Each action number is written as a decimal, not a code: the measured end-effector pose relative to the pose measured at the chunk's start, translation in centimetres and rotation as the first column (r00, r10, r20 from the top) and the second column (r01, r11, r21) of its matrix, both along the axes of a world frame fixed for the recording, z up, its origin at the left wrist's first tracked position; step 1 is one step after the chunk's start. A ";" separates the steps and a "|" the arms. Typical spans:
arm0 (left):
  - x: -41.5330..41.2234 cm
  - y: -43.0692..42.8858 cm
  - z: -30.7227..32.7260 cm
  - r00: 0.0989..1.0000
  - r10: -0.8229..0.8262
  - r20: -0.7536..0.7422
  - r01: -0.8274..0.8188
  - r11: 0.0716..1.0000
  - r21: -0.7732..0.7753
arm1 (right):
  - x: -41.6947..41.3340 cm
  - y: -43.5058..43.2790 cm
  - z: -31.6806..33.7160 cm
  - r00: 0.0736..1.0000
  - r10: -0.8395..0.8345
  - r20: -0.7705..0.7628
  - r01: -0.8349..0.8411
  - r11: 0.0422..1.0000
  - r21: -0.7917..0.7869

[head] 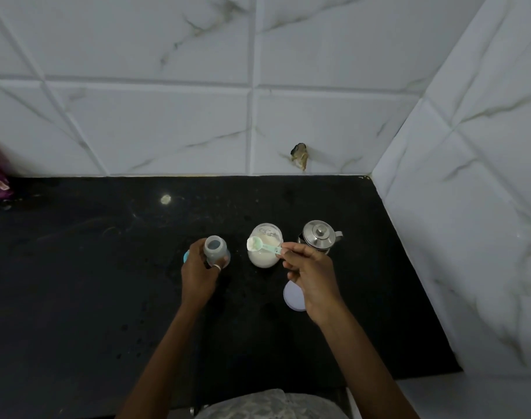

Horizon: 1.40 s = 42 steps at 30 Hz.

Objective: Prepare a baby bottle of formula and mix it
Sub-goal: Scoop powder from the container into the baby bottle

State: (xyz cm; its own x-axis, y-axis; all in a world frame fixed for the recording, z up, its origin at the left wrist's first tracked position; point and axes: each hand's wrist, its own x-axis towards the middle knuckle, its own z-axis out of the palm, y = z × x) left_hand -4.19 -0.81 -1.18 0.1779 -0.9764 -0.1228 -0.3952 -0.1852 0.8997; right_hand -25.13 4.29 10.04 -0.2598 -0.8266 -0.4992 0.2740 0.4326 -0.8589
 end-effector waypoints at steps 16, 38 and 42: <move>-1.5 2.5 9.0 0.999 0.048 -0.017 -0.051 0.948 -0.314 | -0.3 -2.7 8.9 0.998 0.056 -0.038 -0.062 0.974 -0.216; -2.7 3.2 11.4 0.997 0.067 -0.033 -0.074 0.931 -0.359 | 2.2 -2.0 7.2 0.844 -0.042 -0.535 -0.265 0.835 -0.482; -2.7 3.2 11.3 0.997 0.072 -0.029 -0.078 0.929 -0.362 | 2.3 -1.9 6.6 0.765 -0.101 -0.636 -0.346 0.769 -0.538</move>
